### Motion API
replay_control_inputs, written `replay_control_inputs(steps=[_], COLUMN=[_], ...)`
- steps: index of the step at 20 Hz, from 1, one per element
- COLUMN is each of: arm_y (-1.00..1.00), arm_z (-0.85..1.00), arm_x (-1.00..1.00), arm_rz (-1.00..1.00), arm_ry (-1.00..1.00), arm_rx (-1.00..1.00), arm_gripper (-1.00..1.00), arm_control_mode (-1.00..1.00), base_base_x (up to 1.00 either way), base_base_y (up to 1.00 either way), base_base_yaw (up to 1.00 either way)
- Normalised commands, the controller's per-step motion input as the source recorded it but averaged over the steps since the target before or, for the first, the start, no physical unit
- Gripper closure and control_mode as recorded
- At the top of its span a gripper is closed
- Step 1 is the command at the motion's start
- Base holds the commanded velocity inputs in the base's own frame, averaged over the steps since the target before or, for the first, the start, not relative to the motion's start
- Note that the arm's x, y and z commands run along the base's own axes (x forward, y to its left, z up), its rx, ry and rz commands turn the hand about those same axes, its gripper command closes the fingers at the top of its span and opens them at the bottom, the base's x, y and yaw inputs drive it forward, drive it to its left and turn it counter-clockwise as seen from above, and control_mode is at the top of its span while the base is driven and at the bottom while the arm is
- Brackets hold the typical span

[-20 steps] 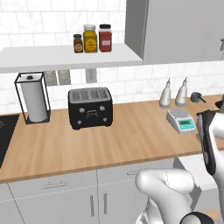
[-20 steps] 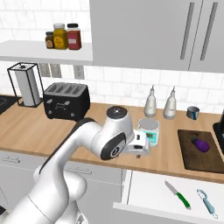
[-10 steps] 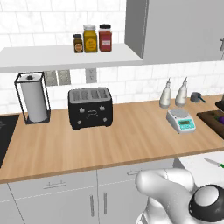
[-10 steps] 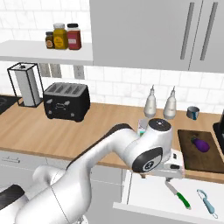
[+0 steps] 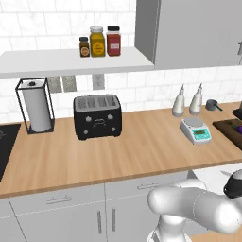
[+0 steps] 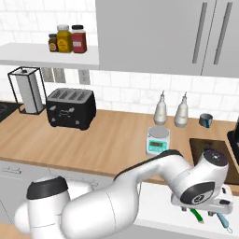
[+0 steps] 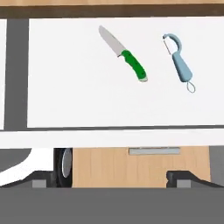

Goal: Place the appropriate cutting tool for cutting the eggplant skin on the cutting board.

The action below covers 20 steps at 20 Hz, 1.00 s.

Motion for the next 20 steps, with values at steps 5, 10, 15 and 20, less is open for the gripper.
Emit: replay_control_inputs(steps=[5, 10, 15, 20], arm_y=[-0.57, -0.27, -0.29, -0.33], arm_z=[-0.77, -1.0, -0.99, -0.96], arm_x=[0.75, 0.65, 0.25, 0.0], arm_rz=[0.02, 0.0, 0.0, 0.04], arm_ry=[0.18, 0.16, 0.09, 0.0], arm_rx=[0.02, 0.01, 0.08, 0.13], arm_gripper=[-1.0, -1.0, -1.0, -1.0], arm_control_mode=[-1.0, -1.0, -1.0, -1.0], base_base_x=[0.0, 0.0, 0.0, 0.0], base_base_y=[0.0, 0.0, 0.0, 0.0], base_base_yaw=[0.0, 0.0, 0.0, 0.0])
